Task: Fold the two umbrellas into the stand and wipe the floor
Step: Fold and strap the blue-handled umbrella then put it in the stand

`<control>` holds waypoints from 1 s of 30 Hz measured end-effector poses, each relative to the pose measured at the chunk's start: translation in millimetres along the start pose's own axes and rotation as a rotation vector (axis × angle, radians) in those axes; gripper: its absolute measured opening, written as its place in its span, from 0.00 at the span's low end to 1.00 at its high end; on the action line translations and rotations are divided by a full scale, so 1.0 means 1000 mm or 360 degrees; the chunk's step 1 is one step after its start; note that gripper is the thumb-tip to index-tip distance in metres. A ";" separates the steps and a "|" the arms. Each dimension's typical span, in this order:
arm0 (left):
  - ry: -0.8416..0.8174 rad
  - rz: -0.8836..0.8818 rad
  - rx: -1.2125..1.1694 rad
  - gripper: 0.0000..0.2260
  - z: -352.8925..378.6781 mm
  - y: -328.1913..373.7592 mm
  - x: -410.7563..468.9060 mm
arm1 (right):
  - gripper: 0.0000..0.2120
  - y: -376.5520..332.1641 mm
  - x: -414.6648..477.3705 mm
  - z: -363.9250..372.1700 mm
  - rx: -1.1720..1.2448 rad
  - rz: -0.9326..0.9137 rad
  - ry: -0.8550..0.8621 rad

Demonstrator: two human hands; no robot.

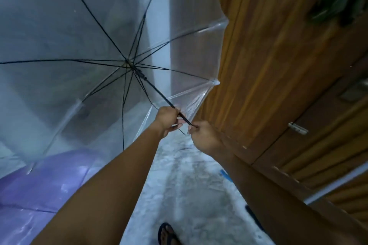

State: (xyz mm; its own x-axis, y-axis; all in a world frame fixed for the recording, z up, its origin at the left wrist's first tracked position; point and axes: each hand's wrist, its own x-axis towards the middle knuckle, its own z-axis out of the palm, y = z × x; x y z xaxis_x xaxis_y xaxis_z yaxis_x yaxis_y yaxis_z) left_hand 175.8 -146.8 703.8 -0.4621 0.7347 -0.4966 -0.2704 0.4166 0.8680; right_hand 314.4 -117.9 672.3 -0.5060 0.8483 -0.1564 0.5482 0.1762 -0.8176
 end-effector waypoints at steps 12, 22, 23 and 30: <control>-0.0093 0.0379 0.0153 0.13 0.047 -0.011 -0.253 | 0.07 -0.055 -0.272 -0.073 0.0798 0.0418 0.0149; -0.0134 0.0710 0.1041 0.08 0.020 0.002 -0.326 | 0.10 -0.065 -0.304 -0.189 0.0780 0.0462 0.0572; -0.0197 0.0738 0.1092 0.08 0.022 0.004 -0.329 | 0.12 -0.065 -0.305 -0.198 0.0821 0.0478 0.0587; -0.0753 0.0764 0.1081 0.15 0.054 0.012 -0.348 | 0.23 -0.048 -0.333 -0.253 0.1280 0.0556 0.0734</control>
State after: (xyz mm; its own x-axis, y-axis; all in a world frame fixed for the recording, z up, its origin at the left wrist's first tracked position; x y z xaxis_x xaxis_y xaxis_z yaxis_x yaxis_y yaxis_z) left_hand 379.0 -368.4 886.9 0.0335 0.9862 -0.1621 0.4759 0.1268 0.8703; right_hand 624.8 -282.3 903.3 0.0002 0.9294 -0.3692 -0.0847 -0.3678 -0.9260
